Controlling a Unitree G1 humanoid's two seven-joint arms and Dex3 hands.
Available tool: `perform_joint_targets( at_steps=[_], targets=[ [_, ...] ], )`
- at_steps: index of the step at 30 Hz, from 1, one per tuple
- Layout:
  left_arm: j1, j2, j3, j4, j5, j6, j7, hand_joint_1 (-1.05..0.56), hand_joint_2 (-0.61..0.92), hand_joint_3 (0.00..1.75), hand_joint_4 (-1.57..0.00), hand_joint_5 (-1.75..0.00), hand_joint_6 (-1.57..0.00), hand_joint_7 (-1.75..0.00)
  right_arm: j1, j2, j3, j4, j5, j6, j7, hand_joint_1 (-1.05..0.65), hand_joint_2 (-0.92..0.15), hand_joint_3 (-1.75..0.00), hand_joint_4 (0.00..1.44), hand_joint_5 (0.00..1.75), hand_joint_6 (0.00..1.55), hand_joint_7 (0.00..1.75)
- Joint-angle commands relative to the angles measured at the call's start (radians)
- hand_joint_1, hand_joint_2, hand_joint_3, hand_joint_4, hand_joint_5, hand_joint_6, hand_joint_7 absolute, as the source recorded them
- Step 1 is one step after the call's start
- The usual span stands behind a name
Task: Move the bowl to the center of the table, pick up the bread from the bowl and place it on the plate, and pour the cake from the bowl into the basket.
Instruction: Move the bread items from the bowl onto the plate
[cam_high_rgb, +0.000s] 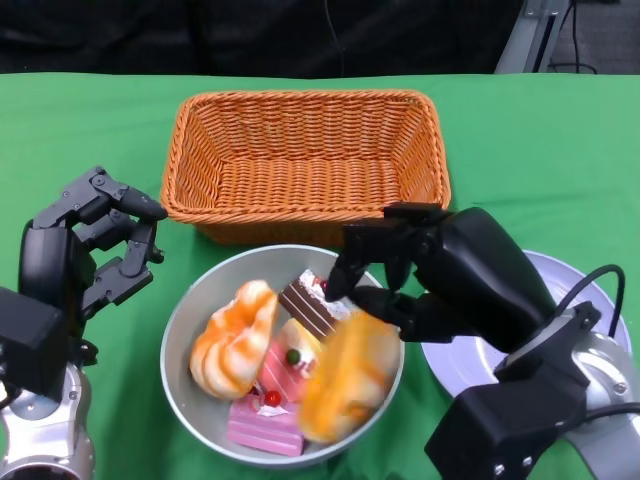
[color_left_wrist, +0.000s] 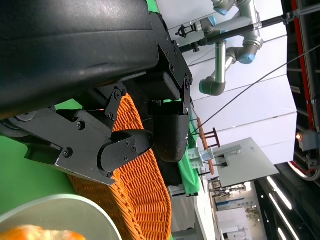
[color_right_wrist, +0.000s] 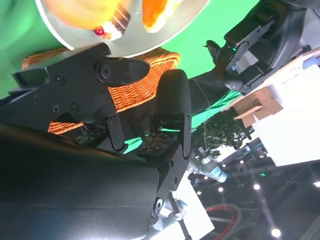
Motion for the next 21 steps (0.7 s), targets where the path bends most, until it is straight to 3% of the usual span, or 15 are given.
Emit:
perform_joint_targets(
  at_steps=[1,4,13,16,18,21],
  targets=[
    [-0.002,0.022,0.008,0.000,-0.007,-0.006,-0.006,-0.12,0.74,0.80,-0.79,-1.70,-0.75,-1.31,0.024,-0.028,-0.045,-0.036,0.023,0.007,0.006,0.09,-0.55,-0.85,0.85,1.63,0.90,1.06],
    [-0.002,0.024,0.008,0.002,-0.003,-0.005,-0.001,-0.14,0.73,0.81,-0.80,-1.70,-0.75,-1.31,0.034,-0.039,-0.065,-0.046,0.036,0.008,0.019,0.10,-0.49,-0.99,0.86,1.59,0.89,1.11],
    [0.002,0.022,0.007,-0.001,0.002,-0.009,0.009,-0.14,0.72,0.82,-0.80,-1.68,-0.76,-1.31,0.059,-0.039,-0.065,-0.023,0.040,-0.001,0.026,0.08,-0.43,-1.09,0.86,1.62,0.89,1.12],
    [0.003,0.021,0.005,-0.002,0.005,-0.010,0.011,-0.13,0.73,0.82,-0.80,-1.68,-0.76,-1.30,0.049,-0.045,-0.060,-0.013,0.041,-0.019,0.031,0.05,-0.48,-0.92,0.87,1.48,0.93,0.94],
    [0.002,0.021,0.004,-0.002,0.009,-0.012,0.014,-0.13,0.73,0.82,-0.79,-1.68,-0.75,-1.30,0.041,-0.058,-0.057,-0.019,0.045,-0.023,0.055,-0.03,-0.66,-0.48,0.86,1.30,0.98,0.64],
    [0.001,0.021,0.005,-0.003,0.006,-0.009,0.010,-0.13,0.73,0.82,-0.79,-1.68,-0.75,-1.30,0.031,-0.088,-0.052,-0.045,0.069,-0.013,0.137,-0.14,-0.77,-0.15,0.74,1.02,0.93,0.32]
  ],
)
